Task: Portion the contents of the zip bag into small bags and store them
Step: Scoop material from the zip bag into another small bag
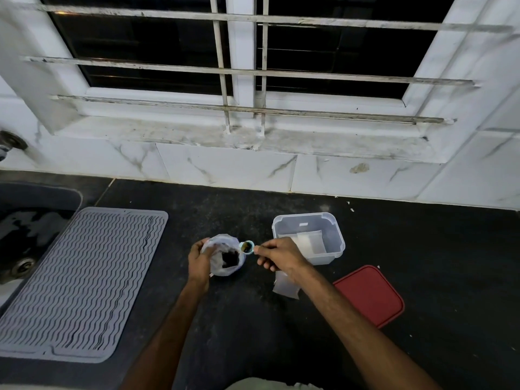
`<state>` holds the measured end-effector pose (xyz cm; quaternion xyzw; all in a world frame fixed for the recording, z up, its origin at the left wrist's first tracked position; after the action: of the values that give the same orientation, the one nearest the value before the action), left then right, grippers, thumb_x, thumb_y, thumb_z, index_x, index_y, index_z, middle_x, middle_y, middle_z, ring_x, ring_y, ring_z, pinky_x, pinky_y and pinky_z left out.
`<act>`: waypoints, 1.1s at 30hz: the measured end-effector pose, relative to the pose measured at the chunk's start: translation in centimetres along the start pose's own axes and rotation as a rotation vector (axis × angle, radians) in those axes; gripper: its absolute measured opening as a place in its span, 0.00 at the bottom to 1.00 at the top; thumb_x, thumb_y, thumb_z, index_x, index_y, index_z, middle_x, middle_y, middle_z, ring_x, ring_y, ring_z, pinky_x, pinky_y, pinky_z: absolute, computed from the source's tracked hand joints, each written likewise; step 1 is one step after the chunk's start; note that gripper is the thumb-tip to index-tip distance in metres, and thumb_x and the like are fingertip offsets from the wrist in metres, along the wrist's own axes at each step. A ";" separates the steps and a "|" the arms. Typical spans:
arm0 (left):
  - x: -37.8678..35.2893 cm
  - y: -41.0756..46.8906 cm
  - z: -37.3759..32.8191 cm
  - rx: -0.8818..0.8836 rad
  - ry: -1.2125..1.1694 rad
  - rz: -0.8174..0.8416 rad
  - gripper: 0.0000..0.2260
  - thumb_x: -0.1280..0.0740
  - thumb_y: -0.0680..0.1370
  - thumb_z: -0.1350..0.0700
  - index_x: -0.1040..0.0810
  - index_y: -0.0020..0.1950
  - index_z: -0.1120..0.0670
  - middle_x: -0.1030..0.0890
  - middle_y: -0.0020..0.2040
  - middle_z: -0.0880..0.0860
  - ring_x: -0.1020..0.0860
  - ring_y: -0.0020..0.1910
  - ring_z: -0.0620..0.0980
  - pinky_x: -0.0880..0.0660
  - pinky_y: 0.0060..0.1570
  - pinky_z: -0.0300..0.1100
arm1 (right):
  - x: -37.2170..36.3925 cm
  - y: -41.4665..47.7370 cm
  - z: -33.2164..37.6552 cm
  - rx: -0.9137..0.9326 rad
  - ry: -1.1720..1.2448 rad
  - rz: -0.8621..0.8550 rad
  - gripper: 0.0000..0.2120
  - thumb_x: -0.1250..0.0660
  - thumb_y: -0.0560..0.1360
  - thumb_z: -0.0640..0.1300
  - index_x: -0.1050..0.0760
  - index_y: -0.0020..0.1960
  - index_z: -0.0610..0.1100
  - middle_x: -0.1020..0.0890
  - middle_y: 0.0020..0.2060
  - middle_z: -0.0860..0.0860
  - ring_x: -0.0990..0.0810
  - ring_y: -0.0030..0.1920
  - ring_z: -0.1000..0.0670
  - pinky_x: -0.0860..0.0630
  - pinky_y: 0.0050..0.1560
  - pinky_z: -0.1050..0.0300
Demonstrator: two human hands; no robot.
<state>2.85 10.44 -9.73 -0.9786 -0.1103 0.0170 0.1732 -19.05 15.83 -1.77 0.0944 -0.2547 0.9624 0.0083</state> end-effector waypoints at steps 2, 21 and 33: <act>-0.3 -0.3 -0.3 0.004 0.055 0.037 0.15 0.31 0.77 0.62 0.27 0.63 0.61 0.21 0.57 0.59 0.22 0.49 0.48 0.26 0.44 0.38 | 1.5 -0.6 0.3 0.011 0.023 -0.012 0.06 0.30 0.77 0.43 0.19 0.44 0.41 0.19 0.30 0.48 0.26 0.26 0.57 0.30 0.26 0.67; -13.7 -11.8 -2.4 -0.821 1.052 0.551 0.12 0.35 0.78 0.44 0.22 0.61 0.42 0.22 0.56 0.44 0.20 0.50 0.45 0.23 0.44 0.41 | 10.2 -3.9 -5.2 0.070 -0.033 -0.177 0.08 0.29 0.76 0.41 0.18 0.45 0.36 0.18 0.30 0.45 0.26 0.24 0.55 0.31 0.24 0.64; -13.6 -12.6 -2.1 -0.841 0.951 0.481 0.05 0.31 0.77 0.49 0.18 0.51 0.45 0.21 0.51 0.42 0.20 0.45 0.43 0.27 0.35 0.39 | 9.9 -4.0 -5.2 0.223 -0.314 -0.206 0.07 0.28 0.75 0.42 0.19 0.41 0.39 0.16 0.30 0.49 0.21 0.28 0.54 0.23 0.33 0.61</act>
<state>-12.93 18.24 -3.50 -0.8609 0.2016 -0.4215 -0.2013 -29.40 21.52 -2.39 0.2688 -0.1341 0.9521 0.0567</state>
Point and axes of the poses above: each hand's wrist, its own y-axis towards the middle knuckle, its own x-axis out of the back of the hand, z = x × y, the point moved 8 cm from there along y, towards the middle knuckle
